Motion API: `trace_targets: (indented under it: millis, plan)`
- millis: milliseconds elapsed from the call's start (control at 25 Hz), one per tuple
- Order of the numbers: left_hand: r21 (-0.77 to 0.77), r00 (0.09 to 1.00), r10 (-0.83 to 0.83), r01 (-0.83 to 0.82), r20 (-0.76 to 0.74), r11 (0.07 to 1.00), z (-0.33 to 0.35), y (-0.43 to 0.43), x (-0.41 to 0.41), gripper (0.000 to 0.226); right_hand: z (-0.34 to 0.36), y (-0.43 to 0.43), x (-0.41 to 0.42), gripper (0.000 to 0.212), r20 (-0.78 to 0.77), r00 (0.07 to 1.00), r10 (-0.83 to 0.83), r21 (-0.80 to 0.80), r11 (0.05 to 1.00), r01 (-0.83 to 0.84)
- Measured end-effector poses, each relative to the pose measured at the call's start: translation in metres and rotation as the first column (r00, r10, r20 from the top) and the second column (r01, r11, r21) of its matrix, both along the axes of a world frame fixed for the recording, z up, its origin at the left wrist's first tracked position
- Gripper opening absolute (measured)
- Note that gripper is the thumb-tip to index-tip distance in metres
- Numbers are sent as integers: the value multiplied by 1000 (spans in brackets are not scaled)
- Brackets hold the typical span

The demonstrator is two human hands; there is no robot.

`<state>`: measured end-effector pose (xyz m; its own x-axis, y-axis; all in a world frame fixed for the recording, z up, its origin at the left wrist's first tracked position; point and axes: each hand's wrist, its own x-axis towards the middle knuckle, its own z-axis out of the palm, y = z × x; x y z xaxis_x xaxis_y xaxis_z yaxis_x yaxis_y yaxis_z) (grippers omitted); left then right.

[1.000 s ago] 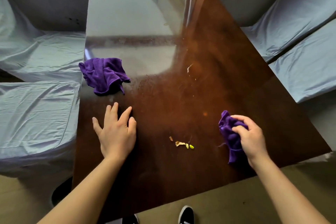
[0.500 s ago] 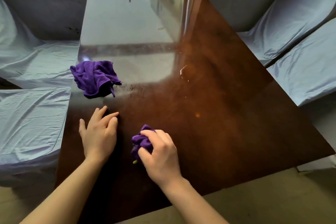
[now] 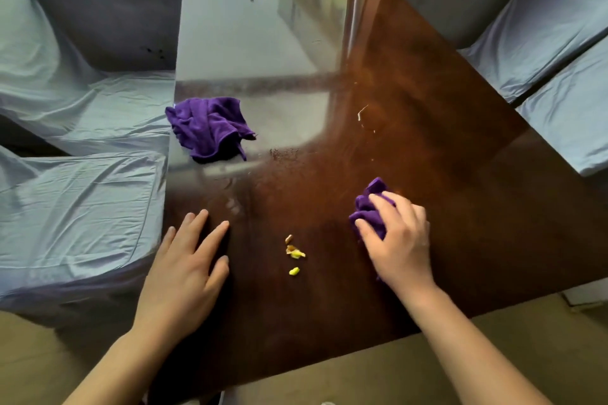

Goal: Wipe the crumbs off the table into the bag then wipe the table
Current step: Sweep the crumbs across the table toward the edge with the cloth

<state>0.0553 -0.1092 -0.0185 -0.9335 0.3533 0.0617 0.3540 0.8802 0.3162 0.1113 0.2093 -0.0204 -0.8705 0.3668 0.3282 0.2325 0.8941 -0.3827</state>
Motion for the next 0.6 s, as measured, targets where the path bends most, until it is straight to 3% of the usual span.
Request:
trace_targets:
  millis: [200, 360, 480, 600]
  plan:
    - [51, 1000, -10, 10, 2, 999, 1, -15, 28, 69, 6, -104, 6, 35, -38, 967, 253, -79, 964, -255]
    - [32, 999, 27, -26, -24, 999, -3, -20, 55, 69, 22, -144, 5, 29, -85, 842, 533, -312, 788, -531]
    - [26, 999, 47, -46, -28, 999, -5, -21, 62, 69, 37, -118, -27, 25, -172, 939, 299, -598, 725, -341]
    - [53, 997, 68, -66, -33, 996, -7, -22, 62, 70, 44, -81, -68, 26, -155, 975, 159, -659, 719, -222]
